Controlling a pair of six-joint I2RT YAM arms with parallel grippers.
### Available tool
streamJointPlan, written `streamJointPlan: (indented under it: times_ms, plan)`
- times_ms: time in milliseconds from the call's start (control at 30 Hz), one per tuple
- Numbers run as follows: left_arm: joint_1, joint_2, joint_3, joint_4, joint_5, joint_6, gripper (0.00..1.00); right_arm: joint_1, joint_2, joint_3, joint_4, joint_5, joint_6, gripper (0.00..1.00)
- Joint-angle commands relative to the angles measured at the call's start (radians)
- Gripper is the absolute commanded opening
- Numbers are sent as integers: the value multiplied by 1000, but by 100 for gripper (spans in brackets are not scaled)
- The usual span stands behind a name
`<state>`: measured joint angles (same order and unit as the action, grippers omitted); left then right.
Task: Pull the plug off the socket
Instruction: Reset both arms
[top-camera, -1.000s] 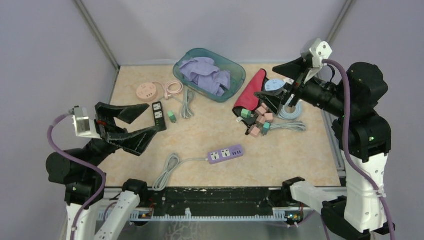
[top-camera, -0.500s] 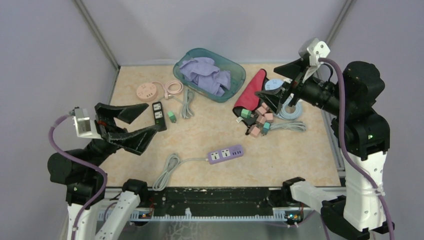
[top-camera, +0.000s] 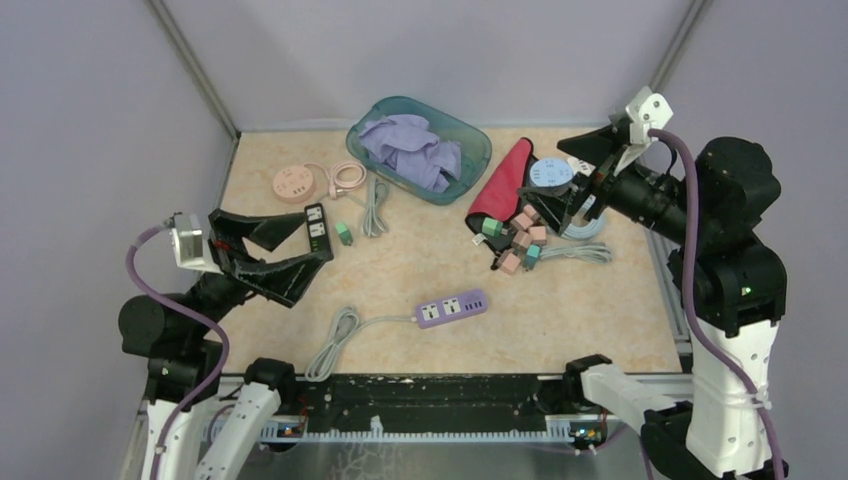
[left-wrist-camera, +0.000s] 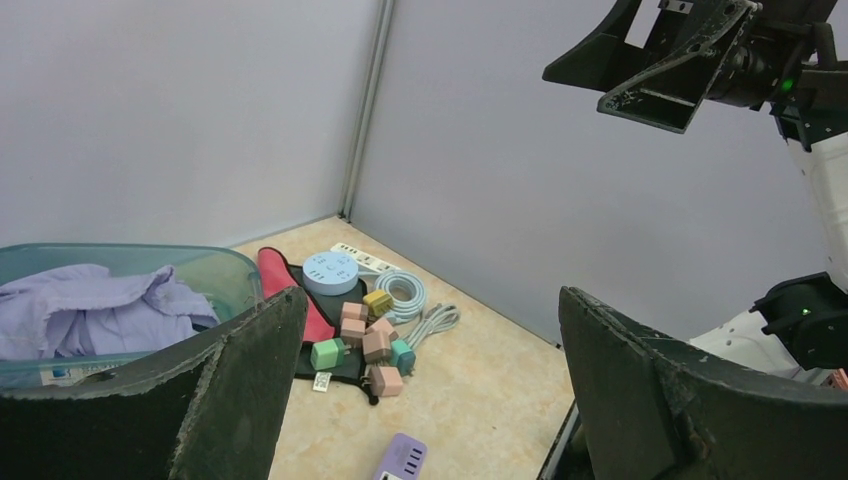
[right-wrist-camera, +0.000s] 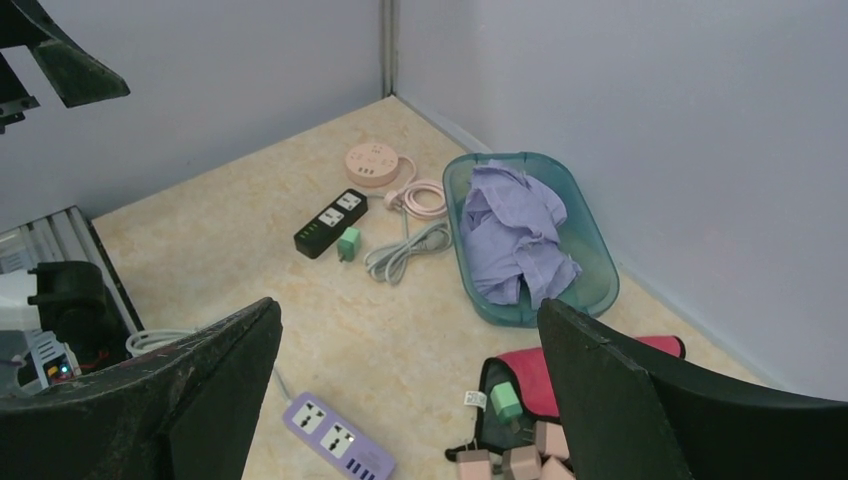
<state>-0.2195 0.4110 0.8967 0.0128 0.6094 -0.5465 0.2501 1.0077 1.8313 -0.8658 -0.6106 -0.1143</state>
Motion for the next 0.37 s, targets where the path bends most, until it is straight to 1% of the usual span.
streamJointPlan:
  times_ms: [0,200,333]
  plan:
    - [5,-10,-19,33,4,-4,100,-19,-16,-14,34,5,21,99]
    - [5,-3,-2,25,13,7,100,-38,-21,-23,36,5,17,99]
    - [5,5,-18,30,10,6,100,-42,-25,-48,45,-6,16,99]
